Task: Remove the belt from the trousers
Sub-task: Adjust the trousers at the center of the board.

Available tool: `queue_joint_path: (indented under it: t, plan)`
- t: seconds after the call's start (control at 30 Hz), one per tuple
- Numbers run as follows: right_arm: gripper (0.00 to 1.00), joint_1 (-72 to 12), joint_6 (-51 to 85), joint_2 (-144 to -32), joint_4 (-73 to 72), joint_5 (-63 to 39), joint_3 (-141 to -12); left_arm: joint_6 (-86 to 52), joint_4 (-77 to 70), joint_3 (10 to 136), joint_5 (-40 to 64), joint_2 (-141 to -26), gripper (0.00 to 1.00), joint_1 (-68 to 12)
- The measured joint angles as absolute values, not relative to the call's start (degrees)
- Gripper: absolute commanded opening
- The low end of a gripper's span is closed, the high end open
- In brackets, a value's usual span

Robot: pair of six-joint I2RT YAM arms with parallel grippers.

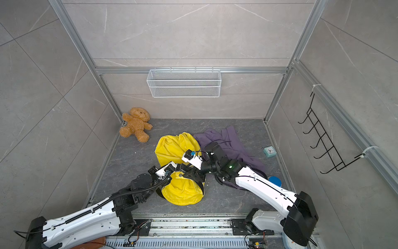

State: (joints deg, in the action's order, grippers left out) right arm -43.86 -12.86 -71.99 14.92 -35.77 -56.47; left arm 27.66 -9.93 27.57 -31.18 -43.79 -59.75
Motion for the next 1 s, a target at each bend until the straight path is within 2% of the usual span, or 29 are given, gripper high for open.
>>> queue_joint_path:
  t: [0.1,0.17,0.23,0.33,0.43,0.47,0.5,0.53,0.6,0.83,1.0]
  plan:
    - [0.57,-43.72,-12.71,-72.71,14.44,-37.74,-56.47,27.68,-10.15,27.4,-31.64,-43.4,0.0,-59.72]
    - [0.54,-43.72,-12.19,-73.34,13.3,-38.92,-55.83,27.68,-10.41,27.4,-32.03,-43.38,0.0,-59.57]
    - [0.42,-43.7,-11.0,-73.95,11.55,-39.66,-54.41,27.64,-10.72,27.16,-32.32,-43.16,0.0,-59.44]
    - [0.15,-43.68,-9.06,-74.39,7.75,-39.66,-51.64,27.59,-10.74,26.24,-32.58,-42.81,0.0,-59.24]
    - [0.0,-43.88,-7.62,-73.84,3.75,-37.45,-49.41,26.81,-10.52,25.58,-32.73,-42.96,0.0,-59.09]
    - [0.0,-43.99,-7.44,-73.34,2.76,-36.23,-48.88,26.35,-10.35,25.58,-32.75,-43.05,0.07,-59.05]
    - [0.0,-44.21,-7.44,-72.55,1.83,-34.35,-48.36,25.41,-10.09,25.61,-32.77,-43.16,0.31,-58.98]
    - [0.0,-44.49,-7.49,-71.75,1.39,-32.16,-48.03,24.21,-9.19,25.76,-32.95,-43.18,0.48,-58.96]
    - [0.0,-45.39,-8.36,-70.26,1.3,-25.67,-47.37,20.29,-6.74,26.81,-33.65,-42.83,0.7,-58.81]
    - [0.0,-59.02,-16.71,-70.19,-7.88,6.7,-40.03,2.42,9.85,31.83,-32.36,-31.18,0.84,-58.41]
    - [0.0,-67.18,-24.36,-76.58,-22.37,25.61,-31.94,-6.59,18.72,35.07,-31.75,-29.1,0.86,-58.39]
